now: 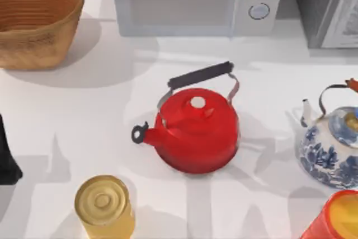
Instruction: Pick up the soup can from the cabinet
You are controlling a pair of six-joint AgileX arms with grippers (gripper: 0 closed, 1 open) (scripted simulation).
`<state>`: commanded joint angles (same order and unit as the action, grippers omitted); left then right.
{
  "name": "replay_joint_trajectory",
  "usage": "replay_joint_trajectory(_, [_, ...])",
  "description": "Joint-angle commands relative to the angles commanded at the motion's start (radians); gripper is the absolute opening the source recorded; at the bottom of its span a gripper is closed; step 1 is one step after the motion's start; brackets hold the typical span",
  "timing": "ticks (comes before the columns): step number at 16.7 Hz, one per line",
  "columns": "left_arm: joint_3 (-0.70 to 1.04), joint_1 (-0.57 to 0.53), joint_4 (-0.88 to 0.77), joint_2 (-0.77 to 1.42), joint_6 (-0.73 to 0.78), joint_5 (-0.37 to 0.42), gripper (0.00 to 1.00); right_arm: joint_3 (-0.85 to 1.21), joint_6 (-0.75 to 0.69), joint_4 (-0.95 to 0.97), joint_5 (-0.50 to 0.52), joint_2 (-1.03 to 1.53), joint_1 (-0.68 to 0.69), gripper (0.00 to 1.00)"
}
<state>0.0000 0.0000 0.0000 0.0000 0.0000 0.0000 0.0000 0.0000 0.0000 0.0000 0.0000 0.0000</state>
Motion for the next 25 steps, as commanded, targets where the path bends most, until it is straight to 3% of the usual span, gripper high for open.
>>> replay_joint_trajectory(4, [0.0, 0.0, 0.0, 0.0, 0.0, 0.0, 1.0, 0.031, 0.001, -0.006, 0.005, 0.025, 0.003, 1.0])
replay_joint_trajectory(8, [0.0, 0.0, 0.0, 0.0, 0.0, 0.0, 1.0, 0.218, 0.003, -0.05, 0.03, 0.174, 0.022, 1.0])
replay_joint_trajectory(25, [0.0, 0.0, 0.0, 0.0, 0.0, 0.0, 1.0, 1.618, 0.014, -0.39, 0.183, 1.236, 0.172, 1.0])
